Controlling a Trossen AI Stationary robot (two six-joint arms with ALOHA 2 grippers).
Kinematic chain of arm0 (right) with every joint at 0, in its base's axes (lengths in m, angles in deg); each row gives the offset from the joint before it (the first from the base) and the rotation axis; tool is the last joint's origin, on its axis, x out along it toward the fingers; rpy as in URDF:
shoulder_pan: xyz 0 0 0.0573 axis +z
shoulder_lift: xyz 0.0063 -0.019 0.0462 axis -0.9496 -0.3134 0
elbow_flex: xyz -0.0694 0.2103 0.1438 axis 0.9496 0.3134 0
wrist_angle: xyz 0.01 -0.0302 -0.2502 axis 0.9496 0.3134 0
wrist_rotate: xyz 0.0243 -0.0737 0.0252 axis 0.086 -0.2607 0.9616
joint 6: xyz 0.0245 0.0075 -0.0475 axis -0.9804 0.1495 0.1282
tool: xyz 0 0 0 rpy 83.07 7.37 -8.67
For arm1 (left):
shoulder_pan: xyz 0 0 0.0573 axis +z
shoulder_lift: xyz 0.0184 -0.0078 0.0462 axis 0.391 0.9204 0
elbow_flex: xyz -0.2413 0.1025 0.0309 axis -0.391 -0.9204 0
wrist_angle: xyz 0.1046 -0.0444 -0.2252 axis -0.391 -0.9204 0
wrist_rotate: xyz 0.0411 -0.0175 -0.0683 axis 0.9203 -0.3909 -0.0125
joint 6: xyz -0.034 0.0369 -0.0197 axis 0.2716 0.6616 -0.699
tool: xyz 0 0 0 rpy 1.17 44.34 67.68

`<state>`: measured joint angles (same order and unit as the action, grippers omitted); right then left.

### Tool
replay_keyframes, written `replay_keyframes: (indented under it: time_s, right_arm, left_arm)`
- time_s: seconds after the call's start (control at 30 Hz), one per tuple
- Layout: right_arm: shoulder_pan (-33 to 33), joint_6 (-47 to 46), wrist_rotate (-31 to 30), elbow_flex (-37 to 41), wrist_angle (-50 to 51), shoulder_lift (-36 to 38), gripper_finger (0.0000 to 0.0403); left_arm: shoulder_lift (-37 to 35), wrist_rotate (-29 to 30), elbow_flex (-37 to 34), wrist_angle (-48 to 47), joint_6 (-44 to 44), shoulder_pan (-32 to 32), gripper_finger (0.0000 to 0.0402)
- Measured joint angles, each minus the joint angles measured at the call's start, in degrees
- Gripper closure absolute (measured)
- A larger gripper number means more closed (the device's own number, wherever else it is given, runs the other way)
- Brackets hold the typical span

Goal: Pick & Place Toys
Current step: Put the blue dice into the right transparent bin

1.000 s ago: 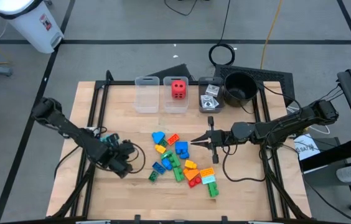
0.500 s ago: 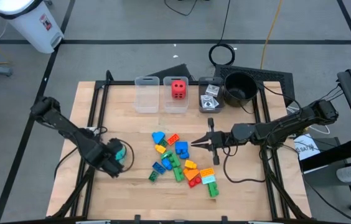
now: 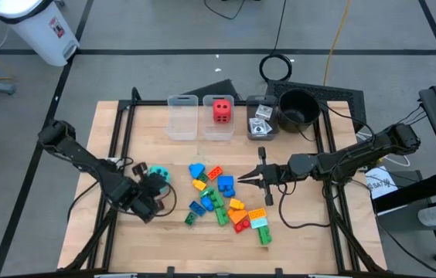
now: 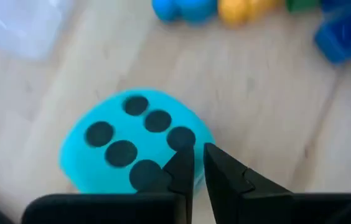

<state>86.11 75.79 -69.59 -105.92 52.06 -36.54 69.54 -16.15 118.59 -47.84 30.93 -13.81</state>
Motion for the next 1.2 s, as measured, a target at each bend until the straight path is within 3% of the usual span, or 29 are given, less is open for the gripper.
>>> replay_keyframes:
  time_s: [0.13,0.3,0.5,0.67,0.77,0.83,1.0,1.1,1.2]
  right_arm:
    - [0.0,0.0,0.0,0.0,0.0,0.0,0.0399]
    - [0.0,0.0,0.0,0.0,0.0,0.0,0.0399]
    - [0.0,-0.1,0.0,0.0,0.0,0.0,0.0399]
    - [0.0,-0.1,0.0,0.0,0.0,0.0,0.0399]
    - [0.0,-0.1,0.0,0.0,0.0,0.0,0.0399]
    - [0.0,-0.1,0.0,0.0,0.0,0.0,0.0399]
    - [0.0,-0.1,0.9,0.0,0.0,0.0,0.0387]
    - [0.0,-0.4,10.1,0.0,-0.2,0.0,0.0343]
    - [1.3,-1.5,15.4,0.0,-1.3,0.0,0.0268]
  left_arm:
    - [-0.1,3.0,0.6,-0.4,2.1,2.8,0.0359]
    - [-0.2,-2.6,4.0,1.3,5.4,7.0,0.0325]
    - [-0.2,-7.1,5.3,1.5,11.5,10.3,0.0193]
    - [-0.2,-16.8,5.3,1.7,15.7,13.6,0.0068]
    - [-0.2,-21.8,5.3,1.5,18.3,15.4,0.0016]
    - [-0.2,-24.0,5.3,1.1,20.9,16.3,0.0008]
    - [-0.2,-27.0,5.3,0.6,21.9,17.3,0.004]
    - [-0.2,-26.9,5.3,0.6,21.3,17.4,0.0056]
    - [-0.2,-26.9,5.3,0.6,21.3,17.4,0.0066]
